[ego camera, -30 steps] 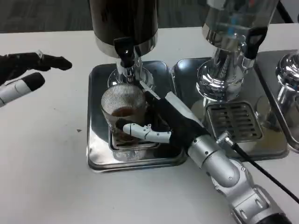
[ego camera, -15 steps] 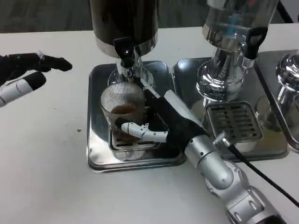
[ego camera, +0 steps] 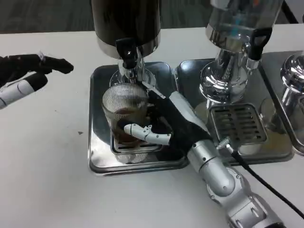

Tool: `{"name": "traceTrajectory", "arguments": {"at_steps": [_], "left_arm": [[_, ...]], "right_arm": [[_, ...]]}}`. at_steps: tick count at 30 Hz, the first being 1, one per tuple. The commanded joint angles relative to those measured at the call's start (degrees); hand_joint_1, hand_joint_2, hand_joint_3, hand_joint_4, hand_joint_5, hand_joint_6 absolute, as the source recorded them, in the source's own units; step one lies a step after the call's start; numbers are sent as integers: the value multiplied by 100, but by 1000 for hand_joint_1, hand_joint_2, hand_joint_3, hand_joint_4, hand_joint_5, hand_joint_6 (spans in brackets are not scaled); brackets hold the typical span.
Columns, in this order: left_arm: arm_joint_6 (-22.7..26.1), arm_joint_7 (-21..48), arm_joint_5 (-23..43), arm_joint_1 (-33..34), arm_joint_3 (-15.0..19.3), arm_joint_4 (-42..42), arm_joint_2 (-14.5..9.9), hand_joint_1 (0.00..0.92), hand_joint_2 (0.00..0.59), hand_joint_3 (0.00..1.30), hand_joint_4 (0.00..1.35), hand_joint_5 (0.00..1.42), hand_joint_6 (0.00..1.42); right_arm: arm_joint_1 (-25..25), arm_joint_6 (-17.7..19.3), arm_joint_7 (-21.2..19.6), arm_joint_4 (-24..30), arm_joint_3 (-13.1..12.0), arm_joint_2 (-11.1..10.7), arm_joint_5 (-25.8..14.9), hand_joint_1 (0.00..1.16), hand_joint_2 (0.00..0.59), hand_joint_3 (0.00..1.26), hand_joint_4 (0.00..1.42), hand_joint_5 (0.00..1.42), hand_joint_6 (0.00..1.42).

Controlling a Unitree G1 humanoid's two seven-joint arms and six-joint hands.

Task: Grasp the cup under the faucet to collect the drink, then remove the cup.

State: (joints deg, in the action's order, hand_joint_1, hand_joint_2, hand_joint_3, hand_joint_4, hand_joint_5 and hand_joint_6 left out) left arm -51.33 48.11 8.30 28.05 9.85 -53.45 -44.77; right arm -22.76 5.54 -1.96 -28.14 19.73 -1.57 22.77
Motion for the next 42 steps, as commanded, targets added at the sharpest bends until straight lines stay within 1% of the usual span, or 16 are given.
{"name": "traceTrajectory", "arguments": {"at_steps": [1,8,10,20,27,32,42], "left_arm": [[4,50,-74,30,-57,-8,-77,0,142,392,313,217,235],[6,50,-79,33,-97,-8,-42,0,145,392,313,217,237],[10,43,-77,37,-103,-12,-39,0,145,392,313,217,237],[8,27,-63,41,-159,-30,-21,0,147,377,313,217,238],[-11,63,-48,34,-221,-9,39,0,148,372,306,217,238],[-22,83,-51,36,-278,-6,115,0,149,365,294,216,239],[-34,183,-35,68,-401,-10,295,0,154,351,277,216,247]], "right_arm": [[233,-22,-92,26,22,46,8,562,213,208,352,430,422],[381,83,-471,108,0,83,101,574,226,301,446,505,489],[413,111,-561,132,4,79,129,574,227,319,468,508,502],[530,331,-880,137,-34,115,167,574,227,367,507,550,536],[612,428,-994,243,-134,93,133,579,230,388,531,564,560],[712,403,-995,428,-245,30,117,588,241,395,534,576,572],[896,341,-981,745,-441,-12,127,610,260,419,551,594,591]]}}
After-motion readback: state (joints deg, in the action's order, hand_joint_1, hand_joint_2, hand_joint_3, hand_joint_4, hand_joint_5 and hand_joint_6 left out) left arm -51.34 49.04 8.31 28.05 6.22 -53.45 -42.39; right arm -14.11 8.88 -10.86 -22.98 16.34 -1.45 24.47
